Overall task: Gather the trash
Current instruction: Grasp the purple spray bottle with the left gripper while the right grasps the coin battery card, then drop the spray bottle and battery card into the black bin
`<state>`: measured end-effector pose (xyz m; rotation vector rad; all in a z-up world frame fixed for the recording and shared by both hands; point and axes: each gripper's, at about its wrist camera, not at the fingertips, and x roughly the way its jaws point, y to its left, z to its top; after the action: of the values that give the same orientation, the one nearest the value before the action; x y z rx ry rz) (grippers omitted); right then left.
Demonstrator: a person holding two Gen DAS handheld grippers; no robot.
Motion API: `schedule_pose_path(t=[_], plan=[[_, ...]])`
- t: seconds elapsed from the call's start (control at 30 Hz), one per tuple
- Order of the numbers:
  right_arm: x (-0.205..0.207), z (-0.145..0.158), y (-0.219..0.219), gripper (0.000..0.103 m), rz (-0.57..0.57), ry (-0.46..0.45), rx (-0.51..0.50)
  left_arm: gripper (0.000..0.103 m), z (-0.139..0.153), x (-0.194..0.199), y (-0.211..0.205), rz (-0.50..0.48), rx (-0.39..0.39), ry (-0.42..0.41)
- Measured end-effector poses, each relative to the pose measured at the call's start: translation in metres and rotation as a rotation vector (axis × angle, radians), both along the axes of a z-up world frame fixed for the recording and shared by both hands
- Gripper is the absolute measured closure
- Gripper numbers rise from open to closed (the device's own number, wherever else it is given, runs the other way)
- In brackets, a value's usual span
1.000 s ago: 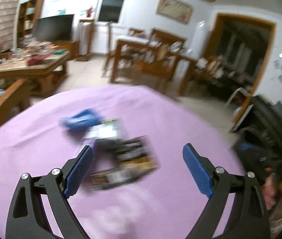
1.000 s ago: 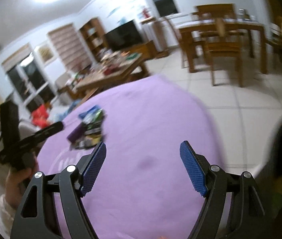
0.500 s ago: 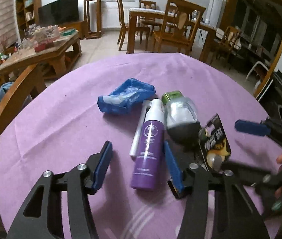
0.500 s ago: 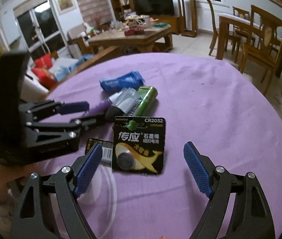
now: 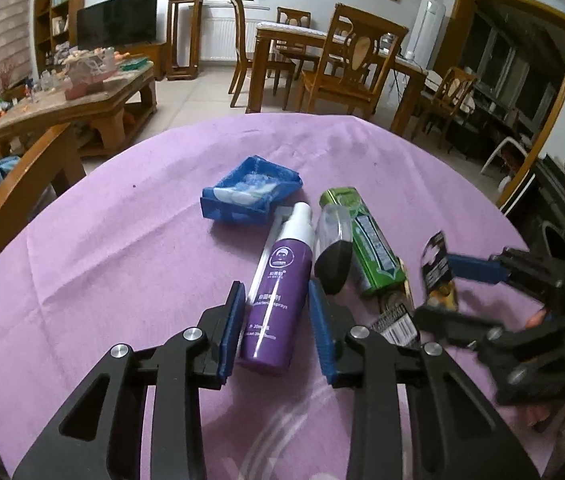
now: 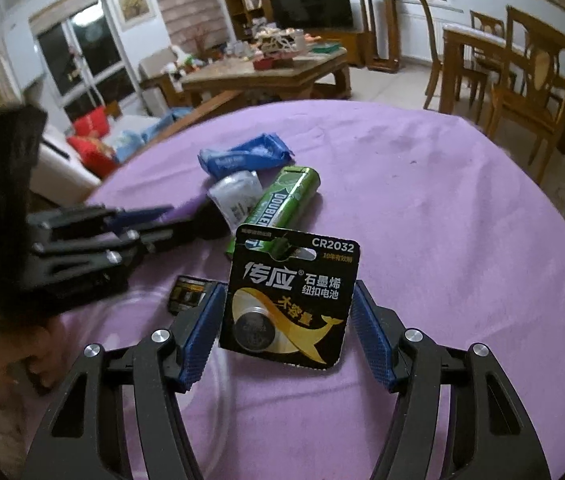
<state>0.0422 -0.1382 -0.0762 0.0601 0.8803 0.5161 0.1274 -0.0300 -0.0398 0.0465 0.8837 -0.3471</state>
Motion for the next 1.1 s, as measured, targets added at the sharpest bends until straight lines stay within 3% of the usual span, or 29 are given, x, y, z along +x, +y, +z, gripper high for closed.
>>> schedule_pose_path(t=[0.13, 0.27, 0.67, 0.9, 1.1], plan=[[-0.017, 0.015, -0.026, 0.039, -0.018, -0.016, 0.081, 0.078, 0.003, -0.015, 0.003, -0.006, -0.007, -0.013], [-0.042, 0.028, -0.058, 0.040, -0.050, -0.036, 0.144, 0.078, 0.015, -0.029, 0.013, 0.006, -0.061, -0.046], [-0.103, 0.045, -0.146, 0.039, -0.141, -0.085, 0.215, 0.078, 0.042, -0.060, 0.012, 0.008, -0.157, -0.088], [-0.138, 0.061, -0.207, 0.039, -0.219, -0.140, 0.268, 0.078, 0.070, -0.074, -0.032, -0.067, -0.212, -0.142], [-0.174, 0.070, -0.271, 0.039, -0.331, -0.188, 0.280, 0.078, 0.072, -0.078, -0.095, -0.178, -0.281, -0.126]])
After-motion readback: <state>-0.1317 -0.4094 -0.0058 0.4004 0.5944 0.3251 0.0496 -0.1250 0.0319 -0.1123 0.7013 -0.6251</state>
